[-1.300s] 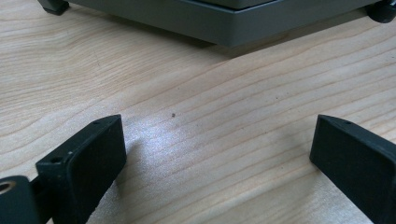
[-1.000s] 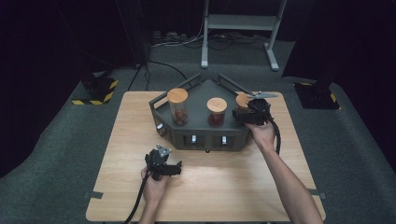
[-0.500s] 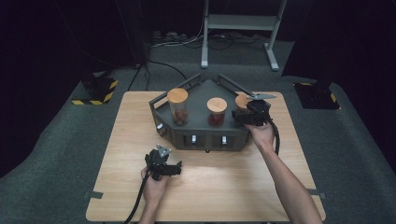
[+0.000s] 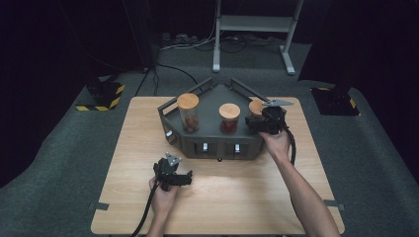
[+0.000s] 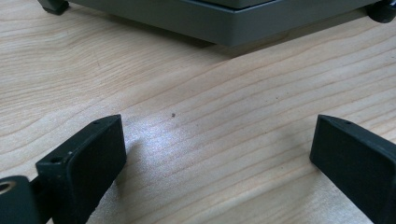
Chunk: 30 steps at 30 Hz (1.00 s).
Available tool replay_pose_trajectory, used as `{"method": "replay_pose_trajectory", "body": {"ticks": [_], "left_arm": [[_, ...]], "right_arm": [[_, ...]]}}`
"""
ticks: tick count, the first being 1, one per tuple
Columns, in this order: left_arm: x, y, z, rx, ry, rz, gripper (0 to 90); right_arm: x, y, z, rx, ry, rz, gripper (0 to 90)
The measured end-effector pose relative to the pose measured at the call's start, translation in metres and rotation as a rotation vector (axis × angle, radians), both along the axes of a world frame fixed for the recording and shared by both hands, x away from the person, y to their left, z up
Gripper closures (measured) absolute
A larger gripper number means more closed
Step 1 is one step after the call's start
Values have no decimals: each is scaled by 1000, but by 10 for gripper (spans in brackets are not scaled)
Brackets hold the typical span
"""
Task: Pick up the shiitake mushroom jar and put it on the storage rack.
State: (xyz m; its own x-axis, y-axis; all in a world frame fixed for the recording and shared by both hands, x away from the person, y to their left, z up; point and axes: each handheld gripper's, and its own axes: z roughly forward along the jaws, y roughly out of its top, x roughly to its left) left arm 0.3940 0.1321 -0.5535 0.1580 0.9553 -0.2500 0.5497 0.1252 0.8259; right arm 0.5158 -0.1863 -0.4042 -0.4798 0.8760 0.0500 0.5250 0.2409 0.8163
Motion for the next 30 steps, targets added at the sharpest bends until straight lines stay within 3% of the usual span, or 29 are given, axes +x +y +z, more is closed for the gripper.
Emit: {"method": "replay_pose_trajectory", "body": {"ticks": [6,30], "left_arm": [[0,0,0,0,0,0,34],[0,0,0,-1,0,1,34]], "right_arm": [[1,-7,-2,48,28,-13,111],[-15,-17,8,66,-17,2,101]]}}
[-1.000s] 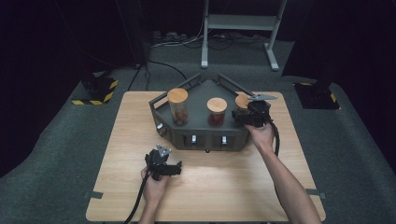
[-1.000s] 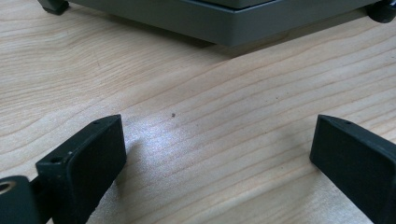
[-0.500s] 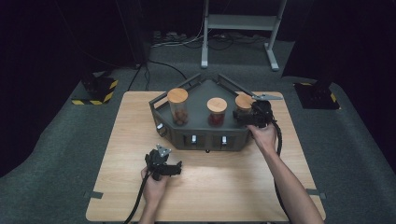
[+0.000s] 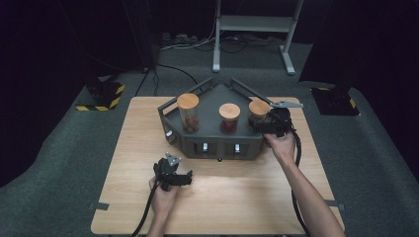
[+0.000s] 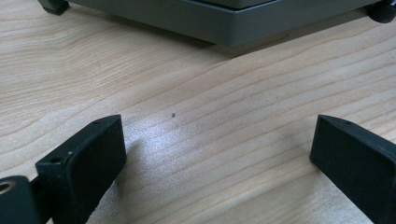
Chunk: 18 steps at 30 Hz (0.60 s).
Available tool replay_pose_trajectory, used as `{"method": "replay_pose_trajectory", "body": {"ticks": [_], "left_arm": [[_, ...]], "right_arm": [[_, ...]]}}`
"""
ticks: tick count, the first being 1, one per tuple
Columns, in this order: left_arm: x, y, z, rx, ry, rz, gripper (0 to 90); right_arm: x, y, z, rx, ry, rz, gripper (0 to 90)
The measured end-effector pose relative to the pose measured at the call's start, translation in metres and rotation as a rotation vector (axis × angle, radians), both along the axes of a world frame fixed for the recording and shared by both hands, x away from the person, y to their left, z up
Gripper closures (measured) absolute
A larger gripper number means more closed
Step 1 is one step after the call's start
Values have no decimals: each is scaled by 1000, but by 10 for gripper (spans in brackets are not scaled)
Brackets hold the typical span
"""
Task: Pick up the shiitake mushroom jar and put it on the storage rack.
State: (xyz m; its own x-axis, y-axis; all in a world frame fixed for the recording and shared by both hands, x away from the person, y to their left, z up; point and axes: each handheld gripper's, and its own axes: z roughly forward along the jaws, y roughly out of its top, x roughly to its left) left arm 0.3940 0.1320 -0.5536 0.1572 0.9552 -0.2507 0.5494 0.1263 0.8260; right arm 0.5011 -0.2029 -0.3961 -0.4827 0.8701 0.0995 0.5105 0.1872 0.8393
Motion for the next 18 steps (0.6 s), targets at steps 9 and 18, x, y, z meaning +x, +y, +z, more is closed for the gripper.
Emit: {"method": "replay_pose_trajectory", "body": {"ticks": [9,18], "left_arm": [[0,0,0,0,0,0,34],[0,0,0,0,0,0,34]], "right_arm": [[-7,-4,3,-16,-18,4,106],[-14,-8,6,-17,-32,14,107]]}}
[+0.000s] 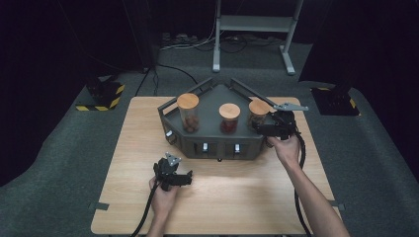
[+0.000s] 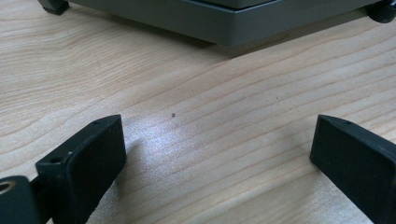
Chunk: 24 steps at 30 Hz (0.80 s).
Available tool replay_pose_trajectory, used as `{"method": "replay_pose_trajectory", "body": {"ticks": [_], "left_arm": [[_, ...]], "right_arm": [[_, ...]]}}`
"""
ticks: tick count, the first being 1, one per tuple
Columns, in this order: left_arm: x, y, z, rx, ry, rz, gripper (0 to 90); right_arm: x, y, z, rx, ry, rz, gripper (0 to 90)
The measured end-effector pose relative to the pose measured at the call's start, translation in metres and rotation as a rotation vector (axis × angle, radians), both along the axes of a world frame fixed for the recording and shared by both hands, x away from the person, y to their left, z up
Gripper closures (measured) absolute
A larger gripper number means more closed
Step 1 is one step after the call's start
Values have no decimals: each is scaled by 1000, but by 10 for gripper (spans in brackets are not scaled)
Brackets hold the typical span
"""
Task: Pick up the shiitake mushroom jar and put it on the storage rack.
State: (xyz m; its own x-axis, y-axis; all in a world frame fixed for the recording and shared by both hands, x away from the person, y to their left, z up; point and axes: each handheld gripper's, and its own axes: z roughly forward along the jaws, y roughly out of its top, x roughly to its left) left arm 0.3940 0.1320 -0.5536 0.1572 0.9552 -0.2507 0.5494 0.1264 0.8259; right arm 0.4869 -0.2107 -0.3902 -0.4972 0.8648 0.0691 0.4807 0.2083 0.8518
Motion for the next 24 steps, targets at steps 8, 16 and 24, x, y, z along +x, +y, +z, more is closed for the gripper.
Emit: {"method": "replay_pose_trajectory", "body": {"ticks": [8,16,24], "left_arm": [[0,0,0,0,0,0,34],[0,0,0,0,0,0,34],[0,0,0,0,0,0,34]], "right_arm": [[-4,-5,2,7,-2,-5,110],[-9,-10,1,7,-5,-5,112],[-14,-15,1,11,-9,-9,114]]}}
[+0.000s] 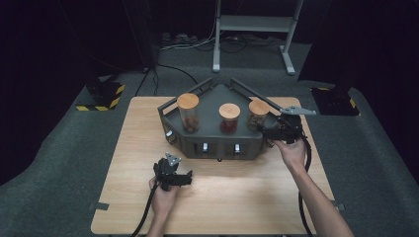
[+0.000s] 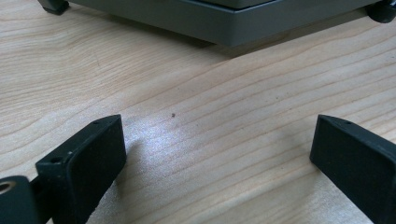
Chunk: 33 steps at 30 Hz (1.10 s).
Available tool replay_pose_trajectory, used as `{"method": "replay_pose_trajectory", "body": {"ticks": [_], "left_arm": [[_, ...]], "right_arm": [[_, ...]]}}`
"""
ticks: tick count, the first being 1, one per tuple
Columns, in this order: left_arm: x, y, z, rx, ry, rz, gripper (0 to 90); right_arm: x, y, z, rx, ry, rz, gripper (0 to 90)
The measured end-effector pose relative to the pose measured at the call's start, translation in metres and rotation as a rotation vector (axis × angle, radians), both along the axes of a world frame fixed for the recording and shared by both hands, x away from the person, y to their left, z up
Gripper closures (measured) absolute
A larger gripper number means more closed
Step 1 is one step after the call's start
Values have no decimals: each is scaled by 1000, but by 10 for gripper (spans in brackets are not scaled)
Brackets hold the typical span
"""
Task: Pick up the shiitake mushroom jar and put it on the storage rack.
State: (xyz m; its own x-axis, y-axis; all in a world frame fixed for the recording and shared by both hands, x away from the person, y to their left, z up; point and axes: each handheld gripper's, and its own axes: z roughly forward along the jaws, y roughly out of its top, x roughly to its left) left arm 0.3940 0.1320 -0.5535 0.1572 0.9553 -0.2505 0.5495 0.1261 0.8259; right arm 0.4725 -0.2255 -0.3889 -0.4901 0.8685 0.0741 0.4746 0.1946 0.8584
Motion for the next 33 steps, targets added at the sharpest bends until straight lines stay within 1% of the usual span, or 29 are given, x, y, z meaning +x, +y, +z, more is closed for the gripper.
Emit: {"method": "replay_pose_trajectory", "body": {"ticks": [11,15,18,31,33], "left_arm": [[0,0,0,0,0,0,34],[0,0,0,0,0,0,34],[0,0,0,0,0,0,34],[0,0,0,0,0,0,34],[0,0,0,0,0,0,34]], "right_arm": [[-8,-5,1,11,-9,3,115],[-11,-7,0,7,-13,3,115],[-14,-8,0,-9,-21,2,115],[-22,-15,-2,9,-24,-1,115],[-23,-16,-2,2,-29,-2,115]]}}
